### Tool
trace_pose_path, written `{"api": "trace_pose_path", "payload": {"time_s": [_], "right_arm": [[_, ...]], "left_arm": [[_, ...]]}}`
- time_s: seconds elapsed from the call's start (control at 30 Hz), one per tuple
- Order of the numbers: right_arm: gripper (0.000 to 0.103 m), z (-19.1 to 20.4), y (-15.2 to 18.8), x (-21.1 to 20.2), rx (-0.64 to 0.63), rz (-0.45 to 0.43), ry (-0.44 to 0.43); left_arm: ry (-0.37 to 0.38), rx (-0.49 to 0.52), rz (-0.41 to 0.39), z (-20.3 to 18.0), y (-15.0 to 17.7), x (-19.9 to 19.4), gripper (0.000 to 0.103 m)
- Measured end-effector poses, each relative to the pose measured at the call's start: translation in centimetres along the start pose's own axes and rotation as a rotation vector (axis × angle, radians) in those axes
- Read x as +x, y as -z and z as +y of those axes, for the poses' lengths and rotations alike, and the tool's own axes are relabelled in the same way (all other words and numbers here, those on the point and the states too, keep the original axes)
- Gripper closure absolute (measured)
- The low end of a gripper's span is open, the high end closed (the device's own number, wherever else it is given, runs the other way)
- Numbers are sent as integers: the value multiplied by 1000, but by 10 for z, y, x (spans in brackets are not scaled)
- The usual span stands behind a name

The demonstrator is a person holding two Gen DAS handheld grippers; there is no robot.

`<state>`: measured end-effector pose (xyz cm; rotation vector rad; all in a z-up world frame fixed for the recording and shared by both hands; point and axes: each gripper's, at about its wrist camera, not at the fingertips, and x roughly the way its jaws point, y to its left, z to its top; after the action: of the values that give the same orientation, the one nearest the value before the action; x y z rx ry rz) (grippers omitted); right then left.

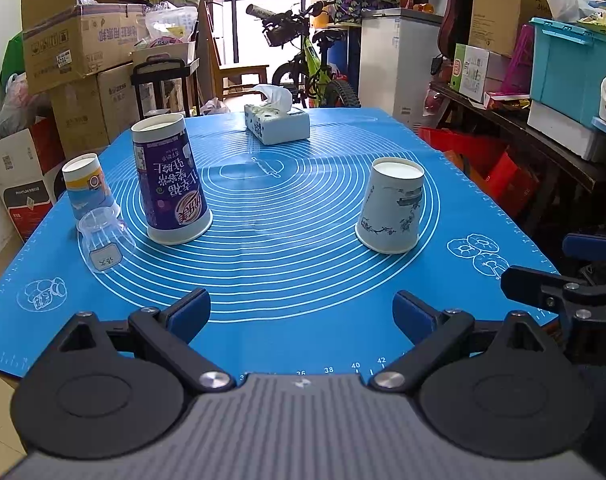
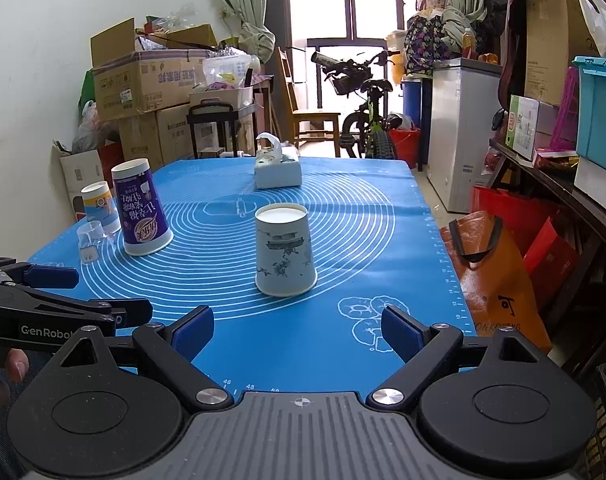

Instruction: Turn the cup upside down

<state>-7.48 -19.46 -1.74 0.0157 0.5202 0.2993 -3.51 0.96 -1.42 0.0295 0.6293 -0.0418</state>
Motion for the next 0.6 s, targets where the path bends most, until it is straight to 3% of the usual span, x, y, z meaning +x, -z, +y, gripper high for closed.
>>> {"api": "trace_pose_path", "payload": {"time_s": [0.6], "right_arm": [[12, -1, 0, 0, 2, 4, 0]], "left_arm": [[-5, -4, 6, 2, 1, 2, 6]]}}
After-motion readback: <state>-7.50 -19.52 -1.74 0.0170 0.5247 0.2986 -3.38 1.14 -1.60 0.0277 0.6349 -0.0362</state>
